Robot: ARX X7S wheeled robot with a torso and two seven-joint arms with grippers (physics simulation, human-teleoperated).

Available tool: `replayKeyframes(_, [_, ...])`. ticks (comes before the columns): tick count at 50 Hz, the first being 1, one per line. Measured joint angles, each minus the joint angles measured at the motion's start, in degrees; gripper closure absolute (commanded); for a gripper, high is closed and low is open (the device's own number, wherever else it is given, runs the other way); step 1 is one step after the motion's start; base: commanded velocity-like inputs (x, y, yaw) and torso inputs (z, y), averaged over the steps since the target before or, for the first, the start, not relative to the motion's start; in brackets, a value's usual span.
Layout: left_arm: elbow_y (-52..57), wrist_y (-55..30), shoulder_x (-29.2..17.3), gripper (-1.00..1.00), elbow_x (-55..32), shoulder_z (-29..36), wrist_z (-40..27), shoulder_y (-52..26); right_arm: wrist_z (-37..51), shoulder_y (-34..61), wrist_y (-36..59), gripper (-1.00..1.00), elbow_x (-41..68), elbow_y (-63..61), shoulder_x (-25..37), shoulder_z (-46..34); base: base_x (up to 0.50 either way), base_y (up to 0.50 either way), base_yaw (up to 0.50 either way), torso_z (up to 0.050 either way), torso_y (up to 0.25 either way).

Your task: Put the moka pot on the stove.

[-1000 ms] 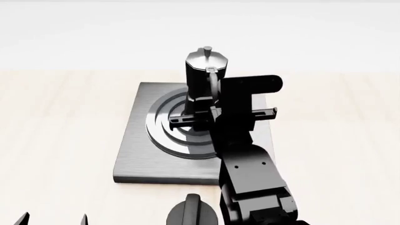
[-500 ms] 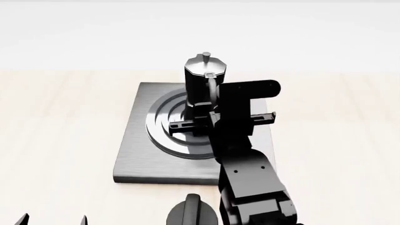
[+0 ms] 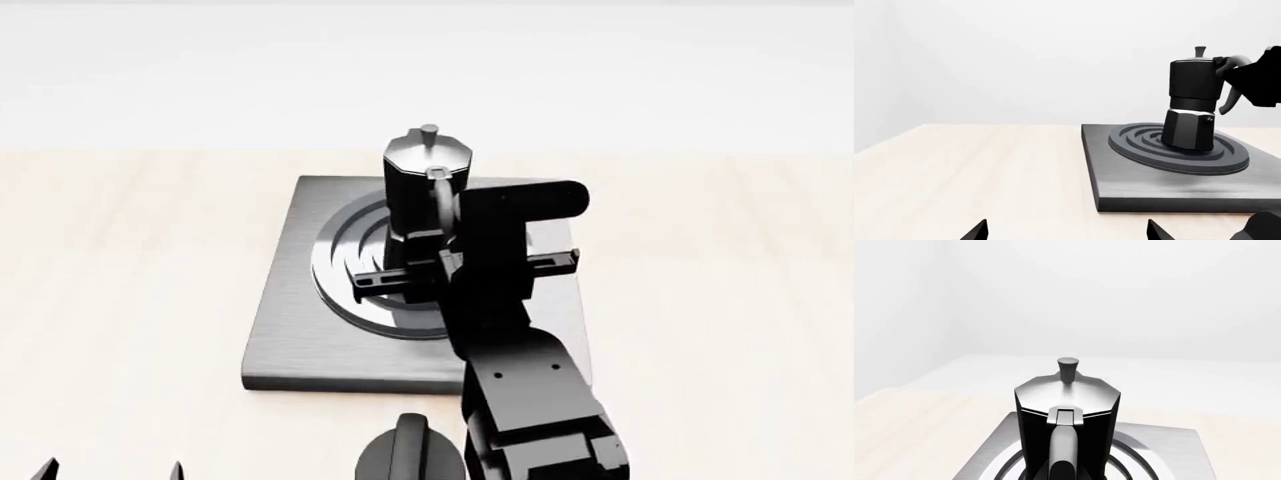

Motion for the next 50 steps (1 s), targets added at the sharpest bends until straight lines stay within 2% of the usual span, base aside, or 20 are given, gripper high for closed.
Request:
replayKeyframes(37, [0.08, 0.53, -0.32, -1.00, -0.01, 0.50, -0.47, 0.28, -0.83, -0.42, 0.74, 1.00, -2.91, -0.36, 0.17, 2.91, 0.00, 0.00, 0.00, 0.000, 0.000])
replayKeyframes(38, [0.09, 0.54, -0.32, -1.00, 0.00, 0.52, -0.48, 0.27, -0.88, -0.45, 0.78, -1.00, -3.06, -0.35, 0.17, 3.05, 0.00, 0.00, 0.00, 0.000, 0.000])
replayKeyframes(50, [-0.01, 0.52, -0.38, -1.00, -0.02, 0.72, -0.59, 0.09, -1.11, -2.44, 1.80, -1.00, -0.57, 0.32, 0.00, 1.55, 0.00, 0.00, 0.00, 0.000, 0.000])
